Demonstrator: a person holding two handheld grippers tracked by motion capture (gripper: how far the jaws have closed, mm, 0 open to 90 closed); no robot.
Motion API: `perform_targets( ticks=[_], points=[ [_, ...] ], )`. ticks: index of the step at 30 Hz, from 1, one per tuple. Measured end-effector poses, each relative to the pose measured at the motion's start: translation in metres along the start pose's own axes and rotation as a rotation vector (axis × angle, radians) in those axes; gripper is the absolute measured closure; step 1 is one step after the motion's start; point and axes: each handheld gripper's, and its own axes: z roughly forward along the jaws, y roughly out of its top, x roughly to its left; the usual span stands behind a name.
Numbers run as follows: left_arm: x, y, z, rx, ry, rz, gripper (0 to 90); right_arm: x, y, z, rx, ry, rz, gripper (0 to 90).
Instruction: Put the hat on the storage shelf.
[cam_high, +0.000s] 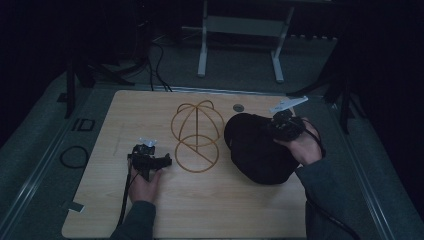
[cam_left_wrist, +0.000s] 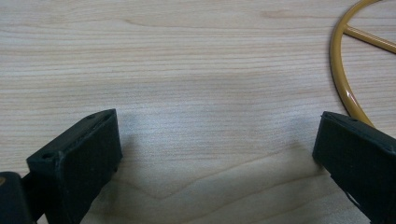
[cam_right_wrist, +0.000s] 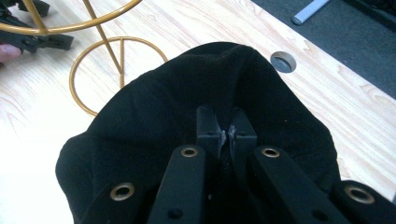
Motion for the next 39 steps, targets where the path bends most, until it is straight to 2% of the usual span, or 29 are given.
perform_targets(
  ticks=[10,18,39],
  points=[
    [0.000,0.000,0.000,0.000,0.000,0.001,0.7,-0.006,0.009,-0.009,0.002,-0.026,-0.026,86.7],
    [0.000,0.000,0.000,0.003,0.000,0.003,0.7,-0.006,0.017,-0.014,0.021,-0.040,-0.066,86.6],
    [0.000,0.000,0.000,0.002,0.000,0.003,0.7,-0.012,0.035,-0.030,0.043,-0.038,-0.161,86.6]
  ],
)
